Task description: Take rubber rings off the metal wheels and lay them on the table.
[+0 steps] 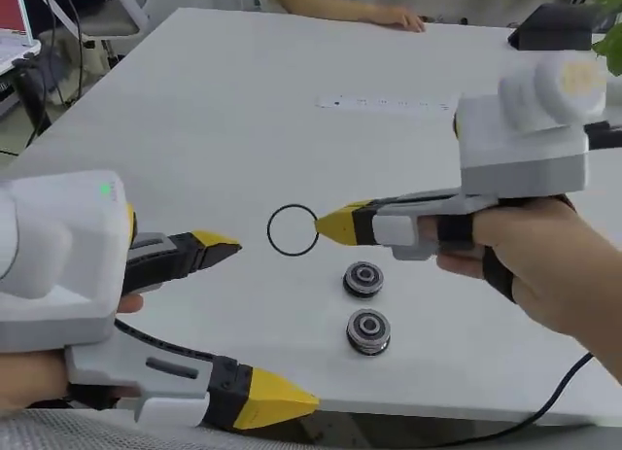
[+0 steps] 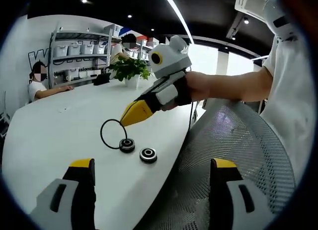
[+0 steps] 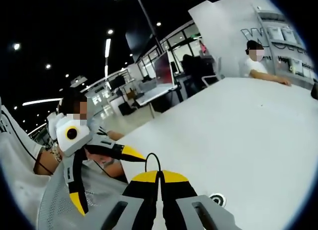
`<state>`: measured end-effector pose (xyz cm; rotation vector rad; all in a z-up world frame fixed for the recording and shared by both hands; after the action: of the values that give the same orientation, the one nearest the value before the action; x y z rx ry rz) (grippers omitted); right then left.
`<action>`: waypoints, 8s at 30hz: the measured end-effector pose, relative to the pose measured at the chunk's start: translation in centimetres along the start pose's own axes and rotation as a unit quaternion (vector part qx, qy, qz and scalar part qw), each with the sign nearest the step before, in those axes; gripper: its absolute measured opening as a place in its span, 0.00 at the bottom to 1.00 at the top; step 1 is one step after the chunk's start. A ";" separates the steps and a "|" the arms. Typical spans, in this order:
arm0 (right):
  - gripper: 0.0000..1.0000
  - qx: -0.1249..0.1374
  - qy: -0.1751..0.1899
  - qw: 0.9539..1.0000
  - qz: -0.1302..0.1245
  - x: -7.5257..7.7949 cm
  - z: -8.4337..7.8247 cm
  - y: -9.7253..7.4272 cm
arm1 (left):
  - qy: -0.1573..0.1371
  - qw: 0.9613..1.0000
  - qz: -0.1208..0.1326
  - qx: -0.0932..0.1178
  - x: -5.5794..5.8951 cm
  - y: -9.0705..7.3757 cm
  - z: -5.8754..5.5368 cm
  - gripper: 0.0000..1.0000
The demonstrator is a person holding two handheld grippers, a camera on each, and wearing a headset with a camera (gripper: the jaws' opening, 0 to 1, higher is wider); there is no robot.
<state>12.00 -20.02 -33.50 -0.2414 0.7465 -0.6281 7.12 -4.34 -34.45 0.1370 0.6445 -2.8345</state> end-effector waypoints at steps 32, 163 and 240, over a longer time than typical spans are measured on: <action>0.00 -0.115 -0.055 0.988 -0.091 3.3 -6.1 3.0 | -0.002 1.000 -0.006 -0.019 0.1 0.1 -0.7 0.92; 0.21 -0.184 -0.126 0.971 -0.086 6.1 -8.6 -1.7 | 0.096 0.983 -0.139 -0.067 -2.2 12.5 -2.3 0.14; 0.00 -0.130 0.030 0.989 -0.063 5.8 -6.9 -2.9 | 0.122 0.982 -0.128 -0.072 -1.7 12.5 -2.3 0.07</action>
<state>9.18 -25.79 -40.50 -0.5152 0.8759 -0.6588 11.86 -13.93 -41.45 0.4083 0.9804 -3.0290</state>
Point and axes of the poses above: the centre of the closed fingertips' face, and the gripper's own axes: y roughly forward along the fingers, x roughly to its right, z roughly out of its top, the point moved 8 cm from there along -y, roughly backward along the fingers, and after that the axes turned 14 degrees about y, right-handed, at the moved point
